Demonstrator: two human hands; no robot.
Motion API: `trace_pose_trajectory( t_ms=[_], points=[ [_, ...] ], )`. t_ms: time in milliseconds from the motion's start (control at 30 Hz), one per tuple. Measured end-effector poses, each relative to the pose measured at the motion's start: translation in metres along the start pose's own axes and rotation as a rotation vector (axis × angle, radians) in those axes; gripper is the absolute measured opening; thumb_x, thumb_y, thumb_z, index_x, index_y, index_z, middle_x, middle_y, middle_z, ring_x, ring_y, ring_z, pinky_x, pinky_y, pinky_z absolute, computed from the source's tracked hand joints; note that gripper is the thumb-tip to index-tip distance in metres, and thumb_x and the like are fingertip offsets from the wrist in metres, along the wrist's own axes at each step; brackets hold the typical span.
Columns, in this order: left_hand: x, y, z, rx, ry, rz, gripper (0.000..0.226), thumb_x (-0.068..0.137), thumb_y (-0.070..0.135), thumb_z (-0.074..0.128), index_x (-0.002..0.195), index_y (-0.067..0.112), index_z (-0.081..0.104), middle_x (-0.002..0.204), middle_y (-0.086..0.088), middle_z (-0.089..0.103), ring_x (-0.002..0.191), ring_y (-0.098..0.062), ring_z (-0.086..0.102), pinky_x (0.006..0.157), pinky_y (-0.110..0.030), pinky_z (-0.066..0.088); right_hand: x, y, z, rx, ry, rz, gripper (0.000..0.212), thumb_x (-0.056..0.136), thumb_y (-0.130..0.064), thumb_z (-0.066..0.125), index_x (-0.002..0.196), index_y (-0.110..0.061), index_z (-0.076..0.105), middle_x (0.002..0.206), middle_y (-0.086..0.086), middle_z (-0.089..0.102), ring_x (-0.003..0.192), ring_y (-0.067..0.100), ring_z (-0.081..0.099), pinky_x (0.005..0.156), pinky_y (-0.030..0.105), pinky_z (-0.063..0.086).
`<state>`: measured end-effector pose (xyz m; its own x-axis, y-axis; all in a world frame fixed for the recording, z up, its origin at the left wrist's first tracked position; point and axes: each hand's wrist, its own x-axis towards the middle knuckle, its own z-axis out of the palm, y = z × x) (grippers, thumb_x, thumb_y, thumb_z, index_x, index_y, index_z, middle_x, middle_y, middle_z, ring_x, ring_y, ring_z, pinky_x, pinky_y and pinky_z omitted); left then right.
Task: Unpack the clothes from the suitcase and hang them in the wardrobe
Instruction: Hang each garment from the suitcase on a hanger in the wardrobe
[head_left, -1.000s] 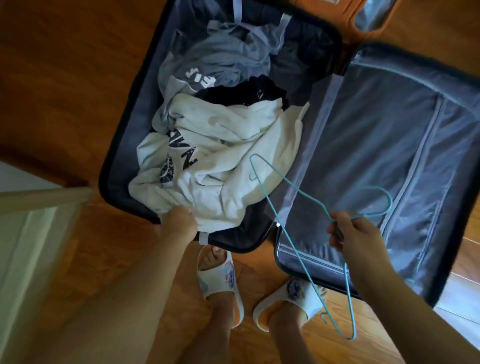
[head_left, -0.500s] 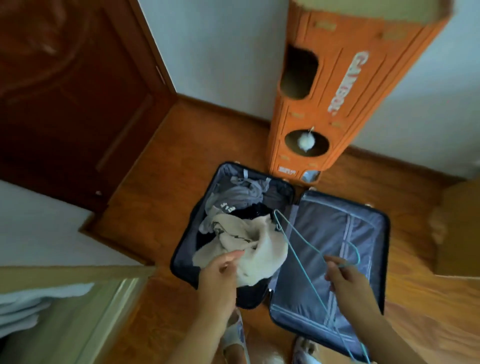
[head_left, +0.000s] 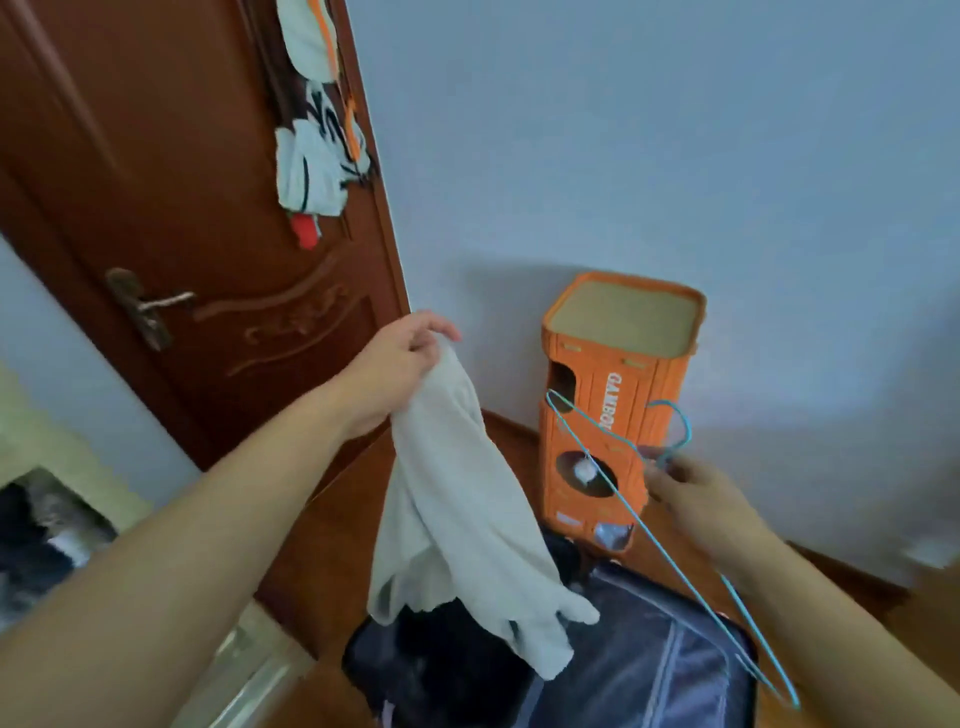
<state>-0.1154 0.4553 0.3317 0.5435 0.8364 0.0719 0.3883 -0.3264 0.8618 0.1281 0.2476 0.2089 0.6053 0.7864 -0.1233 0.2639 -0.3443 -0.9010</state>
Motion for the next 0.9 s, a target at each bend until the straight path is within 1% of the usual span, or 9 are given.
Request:
trace_pose_trajectory(
  t_ms=[67, 167, 267, 333, 433, 533, 700, 833, 900],
  points=[
    [-0.014, 0.04, -0.011, 0.039, 0.039, 0.036, 0.023, 0.1, -0.001, 0.05, 0.103, 0.013, 0.069, 0.088, -0.013, 0.057, 0.072, -0.018, 0.047, 0.058, -0.022, 0.037, -0.004, -0.041, -0.006, -0.009, -0.017, -0.112, 0.028, 0.093, -0.017, 0.068, 0.121, -0.016, 0.066, 0.092, 0.005, 0.069, 0.073, 0.007, 0.059, 0.07, 0.029, 0.049],
    [-0.035, 0.092, -0.016, -0.05, 0.033, -0.01, 0.018, 0.097, -0.004, 0.055, 0.101, 0.008, 0.068, 0.083, -0.006, 0.06, 0.066, -0.013, 0.055, 0.052, -0.018, 0.046, -0.011, -0.109, 0.0, 0.04, -0.068, -0.276, 0.03, 0.088, -0.023, 0.076, 0.113, -0.025, 0.06, 0.069, -0.009, 0.05, 0.055, -0.004, 0.047, 0.057, 0.012, 0.039],
    [-0.054, 0.122, -0.019, -0.039, -0.022, 0.038, 0.021, 0.097, -0.004, 0.055, 0.101, 0.01, 0.07, 0.082, -0.006, 0.063, 0.073, -0.017, 0.062, 0.061, -0.028, 0.054, -0.014, -0.169, 0.013, 0.181, -0.195, -0.385, 0.076, 0.08, -0.03, 0.083, 0.145, -0.027, 0.044, 0.093, -0.008, 0.065, 0.088, 0.002, 0.062, 0.087, 0.019, 0.05],
    [-0.064, 0.131, -0.03, 0.052, -0.064, 0.11, 0.025, 0.097, -0.004, 0.054, 0.105, 0.011, 0.073, 0.09, -0.007, 0.069, 0.08, -0.016, 0.064, 0.068, -0.03, 0.053, -0.012, -0.189, 0.019, 0.15, -0.327, -0.45, 0.074, 0.074, -0.036, 0.086, 0.141, -0.028, 0.053, 0.111, -0.009, 0.071, 0.105, 0.005, 0.064, 0.101, 0.03, 0.05],
    [-0.073, 0.128, -0.05, 0.224, -0.111, 0.155, 0.029, 0.098, 0.0, 0.056, 0.103, 0.019, 0.077, 0.094, 0.003, 0.075, 0.083, -0.005, 0.063, 0.073, -0.02, 0.048, -0.017, -0.195, 0.029, 0.042, -0.494, -0.498, 0.012, 0.084, -0.026, 0.079, 0.096, -0.022, 0.077, 0.084, -0.006, 0.072, 0.078, 0.006, 0.063, 0.077, 0.024, 0.048],
    [-0.073, 0.108, -0.057, 0.218, 0.083, 0.072, 0.025, 0.094, 0.0, 0.062, 0.093, 0.02, 0.077, 0.098, -0.014, 0.075, 0.085, -0.016, 0.064, 0.073, -0.027, 0.048, -0.015, -0.191, 0.038, -0.144, -0.245, -0.554, 0.025, 0.085, -0.027, 0.077, 0.063, -0.023, 0.066, 0.061, -0.004, 0.055, 0.059, 0.01, 0.048, 0.061, 0.024, 0.037],
    [-0.069, 0.094, -0.037, 0.147, 0.282, 0.066, 0.025, 0.091, -0.004, 0.059, 0.086, 0.015, 0.075, 0.084, -0.012, 0.066, 0.076, -0.017, 0.057, 0.067, -0.026, 0.043, -0.03, -0.194, 0.02, -0.328, -0.157, -0.524, 0.036, 0.088, -0.028, 0.074, 0.058, -0.023, 0.054, 0.045, -0.009, 0.047, 0.047, 0.006, 0.044, 0.054, 0.023, 0.033],
    [-0.074, 0.101, -0.035, -0.013, 0.294, 0.099, 0.028, 0.098, -0.003, 0.051, 0.092, 0.013, 0.074, 0.089, -0.007, 0.063, 0.079, -0.016, 0.054, 0.069, -0.025, 0.042, -0.06, -0.177, 0.003, -0.043, -0.424, -0.547, 0.018, 0.089, -0.024, 0.075, 0.074, -0.014, 0.072, 0.049, -0.009, 0.05, 0.049, 0.009, 0.045, 0.051, 0.022, 0.034],
    [-0.082, 0.104, -0.038, -0.165, 0.204, 0.121, 0.031, 0.099, -0.006, 0.045, 0.094, 0.01, 0.071, 0.092, -0.008, 0.062, 0.087, -0.021, 0.054, 0.079, -0.032, 0.042, -0.052, -0.168, -0.012, 0.077, -0.334, -0.514, 0.016, 0.094, -0.026, 0.07, 0.083, -0.017, 0.076, 0.06, 0.006, 0.049, 0.049, 0.019, 0.04, 0.045, 0.025, 0.029]
  ],
)
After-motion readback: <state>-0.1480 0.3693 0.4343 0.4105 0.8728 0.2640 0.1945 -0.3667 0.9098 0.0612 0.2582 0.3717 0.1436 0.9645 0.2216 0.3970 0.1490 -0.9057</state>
